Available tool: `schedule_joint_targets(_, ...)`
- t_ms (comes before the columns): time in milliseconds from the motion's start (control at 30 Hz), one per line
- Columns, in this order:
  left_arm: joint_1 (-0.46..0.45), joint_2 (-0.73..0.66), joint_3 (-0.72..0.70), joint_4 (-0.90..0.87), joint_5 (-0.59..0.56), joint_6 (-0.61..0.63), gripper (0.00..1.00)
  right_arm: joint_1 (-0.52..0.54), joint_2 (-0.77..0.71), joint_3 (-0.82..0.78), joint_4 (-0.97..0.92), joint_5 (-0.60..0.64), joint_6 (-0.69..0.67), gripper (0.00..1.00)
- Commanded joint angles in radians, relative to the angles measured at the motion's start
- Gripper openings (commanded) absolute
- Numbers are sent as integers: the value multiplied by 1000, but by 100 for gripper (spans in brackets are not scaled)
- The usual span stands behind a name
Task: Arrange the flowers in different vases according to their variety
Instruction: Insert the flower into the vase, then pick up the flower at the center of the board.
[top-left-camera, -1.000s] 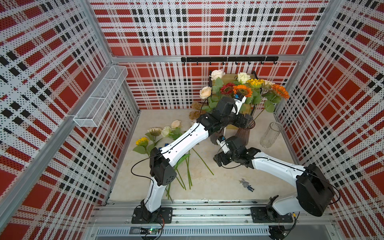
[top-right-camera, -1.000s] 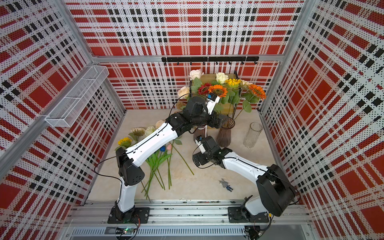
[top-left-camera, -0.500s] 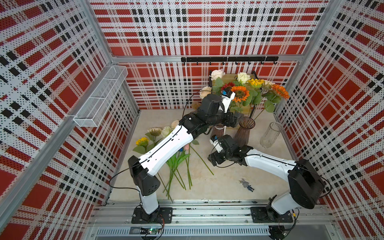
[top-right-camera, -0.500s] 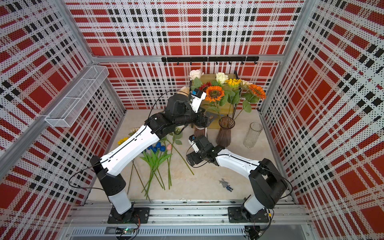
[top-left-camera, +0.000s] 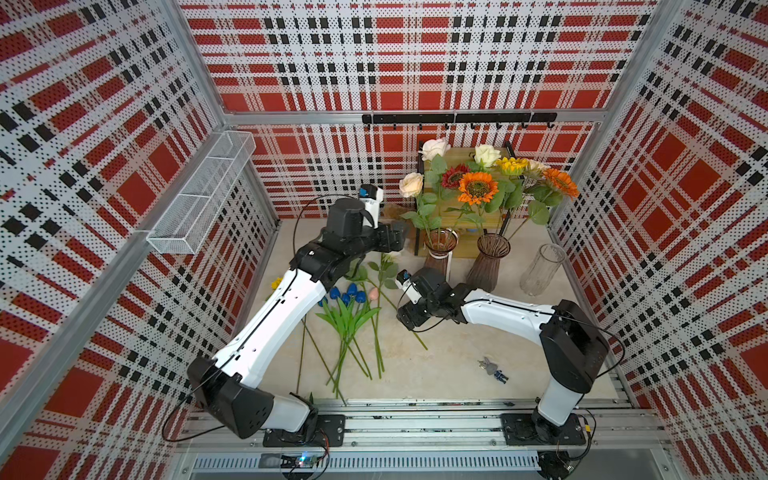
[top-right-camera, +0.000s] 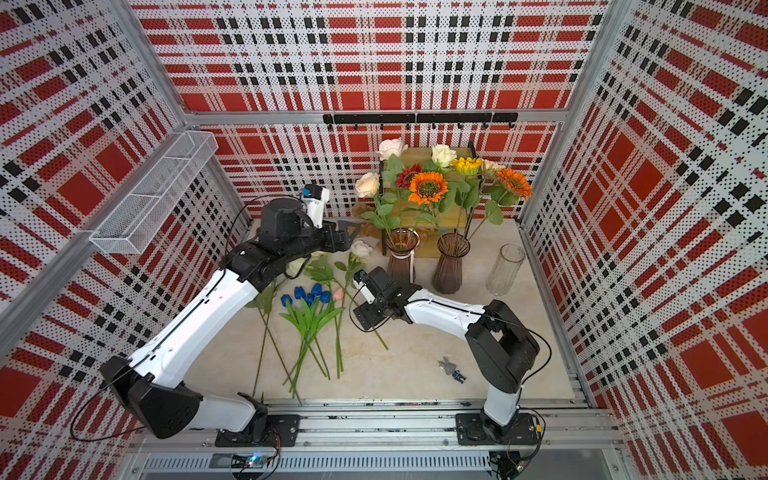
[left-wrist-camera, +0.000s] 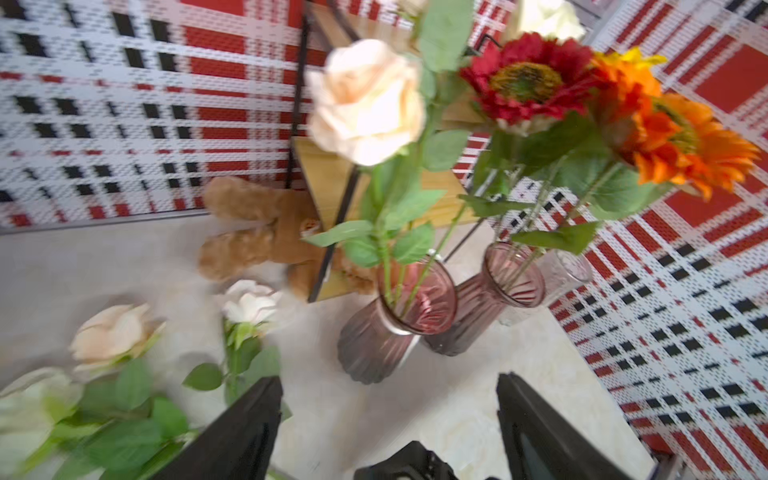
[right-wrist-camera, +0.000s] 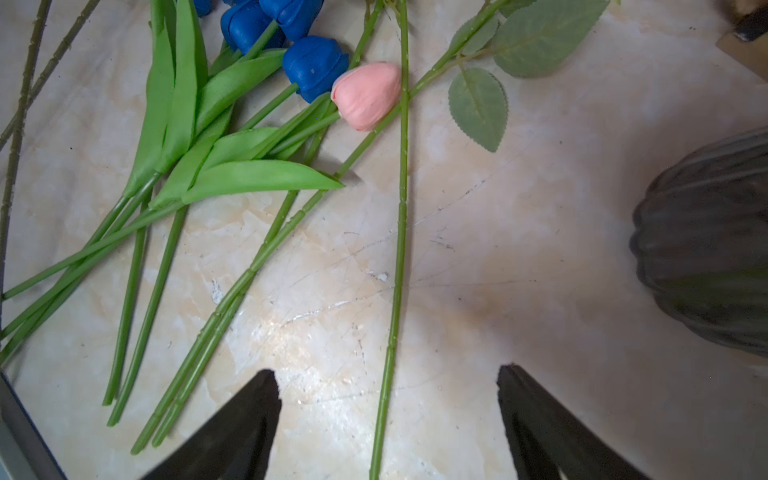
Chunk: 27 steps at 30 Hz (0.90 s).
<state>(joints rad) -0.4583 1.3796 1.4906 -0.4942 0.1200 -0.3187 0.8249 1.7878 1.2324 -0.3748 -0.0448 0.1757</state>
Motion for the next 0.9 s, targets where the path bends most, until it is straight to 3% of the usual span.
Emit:
schedule_joint_targets(0,71,-73,-49,-17,-19,-45,86,3,59,65,-34,16,-10,83)
schedule_joint_targets(367,321,-152,-202,-196,-30,-161,92,-4,259,266,-115,11,-33,70)
schedule_joint_targets(867,540,-182,-414,-341,51,-187,93,-7,302,290,-131,0,-57,69)
